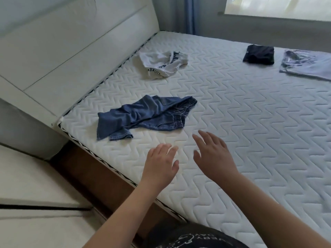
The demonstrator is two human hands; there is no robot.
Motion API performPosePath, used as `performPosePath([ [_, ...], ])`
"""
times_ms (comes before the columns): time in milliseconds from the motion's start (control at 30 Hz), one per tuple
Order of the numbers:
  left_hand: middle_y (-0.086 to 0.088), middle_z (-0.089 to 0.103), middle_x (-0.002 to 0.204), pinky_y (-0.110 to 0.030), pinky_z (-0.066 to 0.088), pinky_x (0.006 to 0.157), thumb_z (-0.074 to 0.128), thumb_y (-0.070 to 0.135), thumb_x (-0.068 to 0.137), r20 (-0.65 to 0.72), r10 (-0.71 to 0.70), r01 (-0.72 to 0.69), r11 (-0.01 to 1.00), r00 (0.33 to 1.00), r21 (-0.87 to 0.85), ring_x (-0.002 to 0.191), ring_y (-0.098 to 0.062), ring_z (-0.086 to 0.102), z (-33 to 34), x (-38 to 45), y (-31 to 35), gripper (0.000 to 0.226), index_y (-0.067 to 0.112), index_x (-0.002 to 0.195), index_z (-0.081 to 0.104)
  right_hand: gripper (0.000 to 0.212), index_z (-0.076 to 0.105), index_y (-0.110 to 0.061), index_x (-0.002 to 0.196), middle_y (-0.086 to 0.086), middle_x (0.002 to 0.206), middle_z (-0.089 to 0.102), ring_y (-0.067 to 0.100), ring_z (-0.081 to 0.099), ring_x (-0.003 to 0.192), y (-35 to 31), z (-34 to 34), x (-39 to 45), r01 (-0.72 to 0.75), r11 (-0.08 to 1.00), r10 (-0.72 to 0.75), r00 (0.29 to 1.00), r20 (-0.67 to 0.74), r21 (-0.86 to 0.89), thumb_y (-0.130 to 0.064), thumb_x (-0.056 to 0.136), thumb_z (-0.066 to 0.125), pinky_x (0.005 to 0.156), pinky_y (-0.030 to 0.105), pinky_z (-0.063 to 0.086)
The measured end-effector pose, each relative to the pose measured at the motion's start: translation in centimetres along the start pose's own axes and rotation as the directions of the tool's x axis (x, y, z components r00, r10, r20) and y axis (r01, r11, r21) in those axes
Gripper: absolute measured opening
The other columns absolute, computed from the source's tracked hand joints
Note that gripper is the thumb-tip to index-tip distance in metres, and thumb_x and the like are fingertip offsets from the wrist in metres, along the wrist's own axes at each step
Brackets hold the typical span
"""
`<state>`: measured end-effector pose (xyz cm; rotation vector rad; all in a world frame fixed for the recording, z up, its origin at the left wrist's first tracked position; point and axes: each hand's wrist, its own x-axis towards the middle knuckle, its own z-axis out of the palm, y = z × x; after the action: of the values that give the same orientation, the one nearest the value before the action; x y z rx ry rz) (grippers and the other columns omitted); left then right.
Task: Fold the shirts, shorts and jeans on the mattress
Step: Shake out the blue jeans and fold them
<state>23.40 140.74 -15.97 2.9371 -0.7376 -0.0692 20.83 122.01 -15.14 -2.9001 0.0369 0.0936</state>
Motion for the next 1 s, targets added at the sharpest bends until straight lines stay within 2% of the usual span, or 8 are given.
performPosePath([
  [167,-0.001,0.055,0.137,-0.040,0.034,0.108,0.043,0.041,0.098,-0.052,-0.017,0.017,1.000,0.999,0.009,0.132,-0.022,0.044,-0.3,0.7,-2.2,0.043,0.020,0.134,0.054,0.055,0.029,-0.023,0.152,0.002,0.161,0.024,0.022,0.021,0.148,-1.5,1.4,1.5,0.027,1.000,-0.027,0.999,0.035,-0.015,-0.037,0.100,0.039,0.119,0.039,0.017],
  [333,0.000,0.050,0.142,-0.038,0.027,0.112,0.040,0.043,0.099,-0.024,0.002,-0.002,1.000,1.000,0.014,0.137,-0.021,0.038,0.0,2.3,-5.9,0.048,0.022,0.141,0.049,0.053,0.033,-0.024,0.149,0.002,0.159,0.028,0.023,0.023,0.147,-3.8,2.7,3.5,0.006,0.999,-0.005,0.999,0.052,-0.035,-0.042,0.100,0.039,0.119,0.040,0.018],
  [467,-0.001,0.046,0.147,-0.038,0.021,0.115,0.039,0.043,0.099,-0.014,0.041,-0.041,0.999,0.999,-0.015,0.139,-0.020,0.034,0.6,4.4,-10.4,0.049,0.022,0.143,0.045,0.051,0.038,-0.024,0.147,0.003,0.159,0.029,0.024,0.023,0.147,-6.1,3.9,5.7,-0.059,0.995,0.063,0.997,0.049,-0.079,-0.045,0.100,0.037,0.120,0.040,0.016],
  [667,-0.003,0.047,0.146,-0.041,0.025,0.114,0.046,0.042,0.097,0.009,0.168,-0.168,0.985,0.986,-0.028,0.138,-0.024,0.037,0.4,7.1,-20.2,0.049,0.022,0.142,0.047,0.054,0.028,-0.027,0.151,0.001,0.162,0.021,0.022,0.015,0.149,-12.4,6.8,10.4,-0.215,0.973,0.220,0.974,0.056,-0.084,-0.047,0.101,0.033,0.120,0.038,0.009],
  [767,0.000,0.040,0.151,-0.039,0.022,0.116,0.042,0.044,0.098,0.069,0.199,-0.199,0.980,0.978,-0.009,0.143,-0.021,0.030,0.1,8.8,-24.9,0.052,0.025,0.146,0.041,0.055,0.027,-0.025,0.152,0.002,0.161,0.023,0.022,0.016,0.148,-15.2,7.2,12.5,-0.257,0.963,0.263,0.963,0.067,-0.086,-0.046,0.101,0.033,0.120,0.038,0.009],
  [867,0.000,0.040,0.151,-0.039,0.021,0.116,0.043,0.044,0.098,0.078,0.245,-0.244,0.969,0.966,-0.030,0.144,-0.021,0.029,0.0,11.0,-26.9,0.052,0.025,0.147,0.041,0.055,0.030,-0.024,0.151,0.003,0.160,0.026,0.024,0.019,0.148,-16.5,7.2,13.6,-0.287,0.952,0.293,0.955,0.047,-0.101,-0.044,0.100,0.035,0.119,0.039,0.011],
  [1000,0.000,0.041,0.149,-0.039,0.021,0.115,0.044,0.043,0.098,0.096,0.321,-0.320,0.947,0.942,-0.032,0.142,-0.021,0.031,0.3,14.2,-26.4,0.053,0.024,0.147,0.041,0.055,0.029,-0.024,0.151,0.002,0.160,0.025,0.023,0.019,0.147,-15.7,6.8,14.3,-0.362,0.926,0.366,0.930,0.023,-0.110,-0.044,0.100,0.036,0.119,0.038,0.011],
])
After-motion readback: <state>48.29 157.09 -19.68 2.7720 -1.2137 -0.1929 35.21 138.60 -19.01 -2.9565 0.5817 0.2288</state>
